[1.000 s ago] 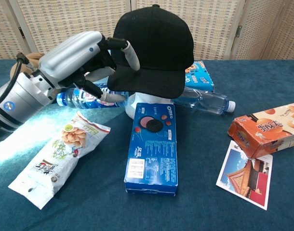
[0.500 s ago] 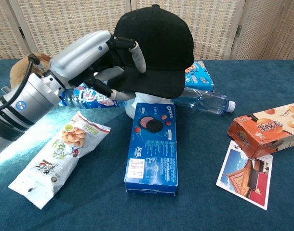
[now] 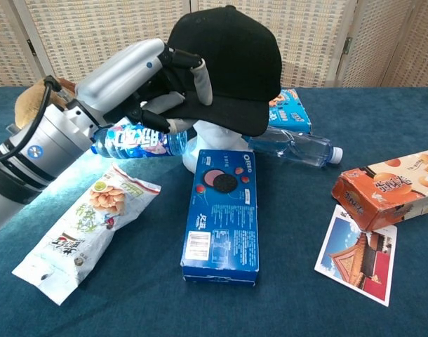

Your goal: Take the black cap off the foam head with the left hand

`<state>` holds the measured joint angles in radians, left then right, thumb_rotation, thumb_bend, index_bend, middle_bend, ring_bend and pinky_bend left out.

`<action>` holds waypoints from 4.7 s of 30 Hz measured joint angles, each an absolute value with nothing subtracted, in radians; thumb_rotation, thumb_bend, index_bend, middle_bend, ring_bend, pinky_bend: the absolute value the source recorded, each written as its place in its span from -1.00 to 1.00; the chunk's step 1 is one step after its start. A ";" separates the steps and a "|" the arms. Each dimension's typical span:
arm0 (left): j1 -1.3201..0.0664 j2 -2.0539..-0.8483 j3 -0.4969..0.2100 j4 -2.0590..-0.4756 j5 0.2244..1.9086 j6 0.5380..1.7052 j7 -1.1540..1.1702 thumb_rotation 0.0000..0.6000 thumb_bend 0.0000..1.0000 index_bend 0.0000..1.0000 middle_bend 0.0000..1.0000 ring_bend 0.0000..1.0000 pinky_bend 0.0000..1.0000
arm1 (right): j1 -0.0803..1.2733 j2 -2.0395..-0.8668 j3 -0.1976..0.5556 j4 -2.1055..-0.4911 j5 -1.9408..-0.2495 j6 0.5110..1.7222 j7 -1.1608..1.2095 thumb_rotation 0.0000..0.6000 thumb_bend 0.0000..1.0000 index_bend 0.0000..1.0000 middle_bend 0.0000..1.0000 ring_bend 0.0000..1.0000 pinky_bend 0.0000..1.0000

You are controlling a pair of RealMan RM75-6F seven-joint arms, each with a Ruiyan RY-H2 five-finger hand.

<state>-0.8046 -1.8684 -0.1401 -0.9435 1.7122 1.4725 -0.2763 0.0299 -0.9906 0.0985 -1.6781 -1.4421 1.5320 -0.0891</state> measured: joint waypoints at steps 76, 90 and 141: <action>-1.075 -1.677 -0.583 -0.999 1.216 1.191 -0.217 1.00 -0.21 0.30 1.00 1.00 1.00 | 0.003 -0.985 0.092 -1.712 -1.480 1.575 -0.102 1.00 -0.84 -0.82 -0.53 -0.56 -0.35; -0.918 -1.507 -0.504 -1.123 1.292 1.303 -0.286 1.00 -0.21 0.30 1.00 1.00 1.00 | -0.002 -0.989 0.086 -1.706 -1.488 1.579 -0.096 1.00 -0.84 -0.82 -0.53 -0.56 -0.35; -0.537 -1.252 -0.205 -1.285 1.614 1.630 -0.378 1.00 -0.21 0.32 1.00 1.00 1.00 | 0.006 -0.987 0.080 -1.739 -1.516 1.579 -0.130 1.00 -0.84 -0.82 -0.53 -0.56 -0.35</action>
